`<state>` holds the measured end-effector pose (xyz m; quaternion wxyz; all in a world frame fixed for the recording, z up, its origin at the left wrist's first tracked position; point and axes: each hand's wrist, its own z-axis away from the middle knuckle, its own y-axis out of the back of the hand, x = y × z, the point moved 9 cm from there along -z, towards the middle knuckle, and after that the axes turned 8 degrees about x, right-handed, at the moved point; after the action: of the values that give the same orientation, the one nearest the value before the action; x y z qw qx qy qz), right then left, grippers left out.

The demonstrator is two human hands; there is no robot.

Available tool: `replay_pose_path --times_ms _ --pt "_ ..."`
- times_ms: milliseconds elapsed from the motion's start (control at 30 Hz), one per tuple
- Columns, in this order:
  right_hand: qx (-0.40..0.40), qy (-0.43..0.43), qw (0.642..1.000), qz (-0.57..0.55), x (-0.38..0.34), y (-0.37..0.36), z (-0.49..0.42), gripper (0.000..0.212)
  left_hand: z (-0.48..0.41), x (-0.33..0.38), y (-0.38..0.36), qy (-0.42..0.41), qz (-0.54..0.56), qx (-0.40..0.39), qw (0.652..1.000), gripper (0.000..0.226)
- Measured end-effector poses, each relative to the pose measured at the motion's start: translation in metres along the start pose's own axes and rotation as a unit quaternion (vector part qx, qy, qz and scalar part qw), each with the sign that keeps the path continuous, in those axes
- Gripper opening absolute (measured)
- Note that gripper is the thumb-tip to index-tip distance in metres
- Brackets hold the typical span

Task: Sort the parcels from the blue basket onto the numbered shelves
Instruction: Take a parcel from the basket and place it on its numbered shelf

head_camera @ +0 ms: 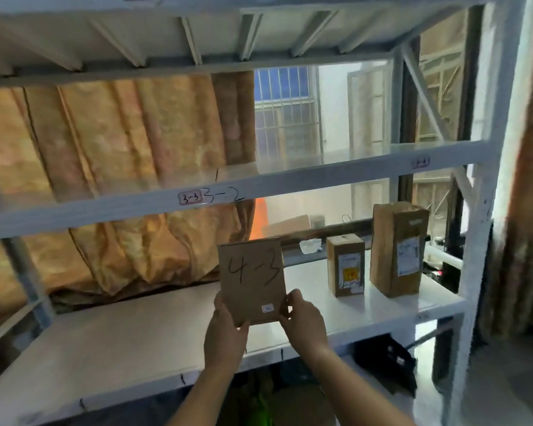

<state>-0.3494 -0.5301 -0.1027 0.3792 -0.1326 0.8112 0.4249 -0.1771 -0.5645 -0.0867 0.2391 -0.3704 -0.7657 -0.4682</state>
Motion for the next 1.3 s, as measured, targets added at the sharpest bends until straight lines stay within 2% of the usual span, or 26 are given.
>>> replay_pose_path --times_ms 200,333,400,500,567,700,833,967,1067,1167,1200,1300 --pt "-0.070 -0.010 0.997 -0.024 0.024 -0.082 -0.029 0.021 -0.031 -0.063 -0.030 0.067 -0.030 0.011 0.997 0.072" --pt "-0.083 -0.031 0.995 -0.053 0.033 -0.135 -0.053 0.021 -0.061 -0.104 -0.051 0.081 -0.056 0.019 0.995 0.076" --pt "-0.087 -0.038 0.993 -0.068 0.044 -0.160 -0.064 0.028 -0.075 -0.123 -0.066 0.070 -0.058 0.018 0.996 0.078" --pt "-0.105 -0.038 0.991 -0.078 0.061 -0.192 -0.078 0.050 -0.094 -0.150 -0.093 0.059 -0.068 0.007 0.996 0.081" --pt "-0.131 -0.041 0.987 -0.078 0.072 -0.212 -0.084 0.059 -0.103 -0.165 -0.110 0.056 -0.052 0.003 0.997 0.083" --pt "-0.165 -0.049 0.981 -0.086 0.090 -0.250 -0.093 0.063 -0.115 -0.190 -0.134 0.071 0.040 -0.009 0.997 0.078" --pt "-0.149 -0.034 0.980 -0.124 0.089 -0.264 -0.108 0.064 -0.127 -0.222 -0.155 0.093 0.071 -0.044 0.992 0.096" --pt "-0.177 -0.016 0.973 -0.148 0.078 -0.285 -0.111 0.074 -0.131 -0.235 -0.166 0.096 0.026 -0.060 0.993 0.104" --pt "-0.178 -0.014 0.978 -0.108 0.080 -0.295 -0.110 0.073 -0.128 -0.243 -0.169 0.115 -0.020 -0.069 0.991 0.099" --pt "-0.163 0.019 0.986 0.026 0.080 -0.292 -0.109 0.065 -0.124 -0.258 -0.173 0.121 -0.207 -0.124 0.963 0.086" --pt "-0.167 0.032 0.982 0.086 0.081 -0.291 -0.107 0.060 -0.121 -0.261 -0.173 0.122 -0.253 -0.150 0.948 0.082" --pt "-0.216 0.063 0.948 0.224 0.084 -0.290 -0.097 0.048 -0.115 -0.258 -0.169 0.110 -0.301 -0.195 0.927 0.074"
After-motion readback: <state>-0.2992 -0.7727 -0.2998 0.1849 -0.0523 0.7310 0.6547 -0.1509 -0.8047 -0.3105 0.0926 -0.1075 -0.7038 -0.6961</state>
